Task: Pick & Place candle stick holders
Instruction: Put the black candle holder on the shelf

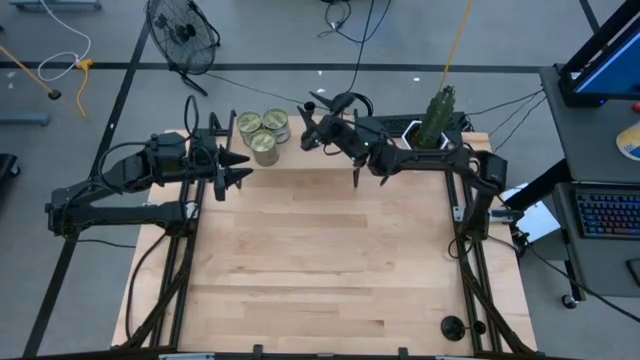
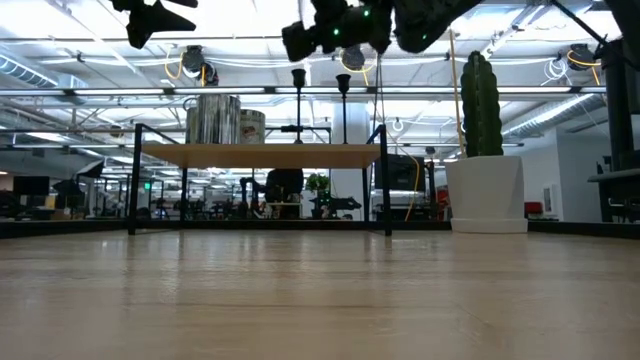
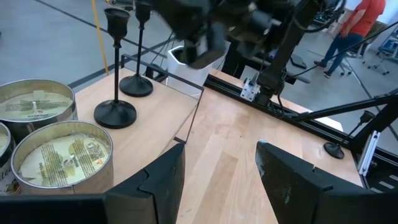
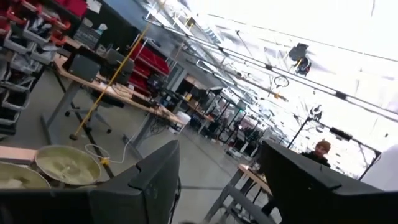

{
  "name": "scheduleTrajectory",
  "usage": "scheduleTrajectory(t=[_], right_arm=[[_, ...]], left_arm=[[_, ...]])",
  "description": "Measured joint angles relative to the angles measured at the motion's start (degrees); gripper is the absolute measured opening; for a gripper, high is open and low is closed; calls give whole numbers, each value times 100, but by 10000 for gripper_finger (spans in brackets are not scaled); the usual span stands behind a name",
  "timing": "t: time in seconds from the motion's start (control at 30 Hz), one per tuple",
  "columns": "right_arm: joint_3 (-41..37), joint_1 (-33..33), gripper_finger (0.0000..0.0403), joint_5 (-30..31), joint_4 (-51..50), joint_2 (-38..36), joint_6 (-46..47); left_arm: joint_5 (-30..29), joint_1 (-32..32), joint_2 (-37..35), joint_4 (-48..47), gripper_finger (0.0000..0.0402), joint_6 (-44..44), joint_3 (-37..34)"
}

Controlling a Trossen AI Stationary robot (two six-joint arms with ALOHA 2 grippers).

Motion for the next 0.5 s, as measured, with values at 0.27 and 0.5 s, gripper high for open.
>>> scheduleTrajectory(t=[0.27, 0.5], right_arm=[[0, 336, 212, 381, -849, -457, -138], [-2, 588, 197, 1362, -1744, -899, -160]], left_arm=[[-4, -2, -2, 0, 205, 2, 0], [-4, -2, -2, 0, 205, -2, 0]])
